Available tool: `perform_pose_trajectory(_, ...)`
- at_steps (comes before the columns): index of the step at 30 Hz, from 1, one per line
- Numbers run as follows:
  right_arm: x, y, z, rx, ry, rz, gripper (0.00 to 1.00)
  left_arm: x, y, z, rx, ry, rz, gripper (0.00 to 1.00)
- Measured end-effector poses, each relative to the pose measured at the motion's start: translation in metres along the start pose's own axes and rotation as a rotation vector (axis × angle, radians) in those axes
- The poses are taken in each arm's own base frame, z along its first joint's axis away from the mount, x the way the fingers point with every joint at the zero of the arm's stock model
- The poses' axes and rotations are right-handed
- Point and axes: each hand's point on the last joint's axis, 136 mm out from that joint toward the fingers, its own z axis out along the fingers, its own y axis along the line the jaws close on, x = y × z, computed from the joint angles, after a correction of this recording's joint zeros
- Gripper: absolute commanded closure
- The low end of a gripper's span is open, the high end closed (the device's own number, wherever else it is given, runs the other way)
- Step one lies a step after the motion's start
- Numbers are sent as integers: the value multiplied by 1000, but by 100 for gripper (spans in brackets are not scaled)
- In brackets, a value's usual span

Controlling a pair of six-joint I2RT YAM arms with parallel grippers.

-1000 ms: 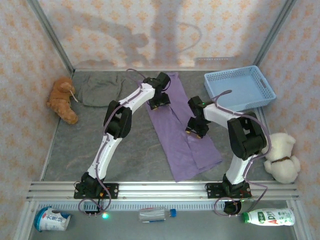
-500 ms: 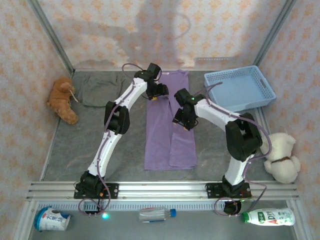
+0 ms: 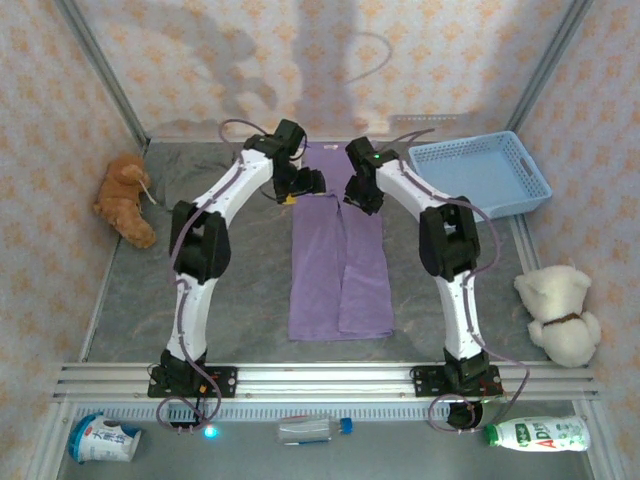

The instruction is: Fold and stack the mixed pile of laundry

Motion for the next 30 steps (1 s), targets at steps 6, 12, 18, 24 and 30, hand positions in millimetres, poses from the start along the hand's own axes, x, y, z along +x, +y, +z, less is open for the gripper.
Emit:
perform_pose_trajectory(6, 8, 8, 32, 9, 55, -15, 63, 56, 36, -3, -53, 57, -54, 22)
perform_pose_trajectory(12, 17, 17, 29, -20, 46, -80, 27, 115, 76, 12, -113, 136, -139, 21)
perform_pose_trajectory(18, 61, -21, -30, -12, 50, -119, 23, 160, 76, -16, -93, 86, -150, 16)
perform_pose_trajectory(24, 107, -77, -104, -77, 5, -120, 24, 217, 71, -27, -54, 57, -150, 17)
perform_pose_trajectory(30, 176, -148, -101, -56, 95, -107, 27, 266, 80, -18, -43, 54, -184, 20)
